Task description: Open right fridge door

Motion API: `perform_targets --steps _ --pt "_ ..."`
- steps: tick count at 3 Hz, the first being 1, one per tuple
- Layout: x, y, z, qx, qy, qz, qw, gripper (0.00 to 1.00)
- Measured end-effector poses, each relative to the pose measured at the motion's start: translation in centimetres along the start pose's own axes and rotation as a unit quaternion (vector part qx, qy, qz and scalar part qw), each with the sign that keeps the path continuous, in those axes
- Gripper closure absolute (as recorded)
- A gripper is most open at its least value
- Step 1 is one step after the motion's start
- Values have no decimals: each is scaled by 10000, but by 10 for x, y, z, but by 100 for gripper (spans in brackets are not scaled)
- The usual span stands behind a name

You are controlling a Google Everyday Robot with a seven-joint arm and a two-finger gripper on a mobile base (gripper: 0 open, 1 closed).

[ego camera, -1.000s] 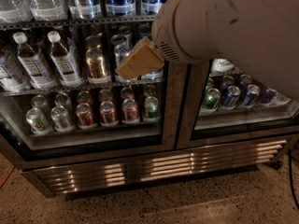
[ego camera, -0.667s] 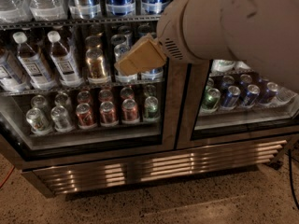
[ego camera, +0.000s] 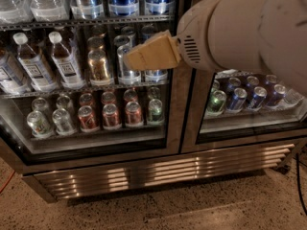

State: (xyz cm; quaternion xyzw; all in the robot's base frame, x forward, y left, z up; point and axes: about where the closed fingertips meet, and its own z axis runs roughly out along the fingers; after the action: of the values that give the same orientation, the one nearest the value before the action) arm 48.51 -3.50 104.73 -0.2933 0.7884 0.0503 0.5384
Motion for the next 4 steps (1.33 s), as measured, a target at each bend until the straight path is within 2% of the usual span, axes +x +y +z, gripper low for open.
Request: perform_targets --steps 1,2,3,4 --pt "-10 3 -4 18 -59 -10 10000 0" --pt "-14 -3 17 -509 -56 184 9985 0" --pt "-15 4 24 -794 -141 219 9965 0" --pt "-17 5 23 -790 -151 206 9965 0"
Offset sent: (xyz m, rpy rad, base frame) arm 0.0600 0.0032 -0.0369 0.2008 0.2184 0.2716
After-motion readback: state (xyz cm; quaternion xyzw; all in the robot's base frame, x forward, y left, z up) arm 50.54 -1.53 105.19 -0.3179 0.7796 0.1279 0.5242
